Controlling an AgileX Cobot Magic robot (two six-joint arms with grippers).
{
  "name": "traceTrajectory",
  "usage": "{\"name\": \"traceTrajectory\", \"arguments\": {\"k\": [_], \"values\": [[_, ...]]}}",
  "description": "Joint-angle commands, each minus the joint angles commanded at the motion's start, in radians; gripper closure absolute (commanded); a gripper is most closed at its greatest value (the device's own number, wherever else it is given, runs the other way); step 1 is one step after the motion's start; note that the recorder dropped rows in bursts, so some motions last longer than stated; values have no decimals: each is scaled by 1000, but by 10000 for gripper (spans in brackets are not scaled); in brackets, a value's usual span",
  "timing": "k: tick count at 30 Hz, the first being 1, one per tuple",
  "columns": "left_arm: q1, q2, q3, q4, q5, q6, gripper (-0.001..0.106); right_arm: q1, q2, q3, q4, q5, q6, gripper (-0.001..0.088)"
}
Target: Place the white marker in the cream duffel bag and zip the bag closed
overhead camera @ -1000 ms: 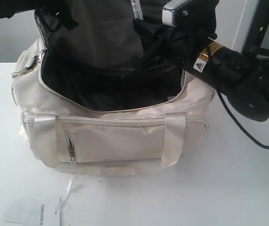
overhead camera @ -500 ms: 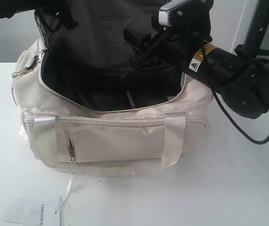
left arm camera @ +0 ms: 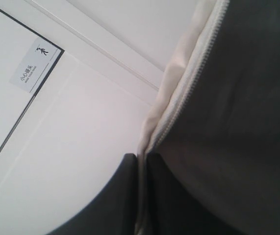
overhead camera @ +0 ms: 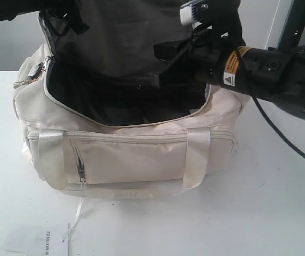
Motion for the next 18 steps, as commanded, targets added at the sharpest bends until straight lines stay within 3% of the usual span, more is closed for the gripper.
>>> {"name": "traceTrajectory", "arguments": {"k": [3,5,6,8,11,14,16,18], "values": [[0,0,0,0,0,0,922,0,-69,9,-221,31,205,868],[0,0,0,0,0,0,922,0,-107,9,-418,18,442,868],[0,0,0,0,0,0,922,0,-118,9,-588,-19,623,868],[0,0,0,0,0,0,922,0,-118,10,-790,-157,837,868],[0,0,0,0,0,0,922,0,-119,18,-790,-381,842,868],[0,0,0,0,0,0,922,0,-119,18,-790,-380,805,868],[0,0,0,0,0,0,922,0,-131,18,-790,-185,652,868],[0,0,0,0,0,0,922,0,-154,18,-790,91,520,868]]}}
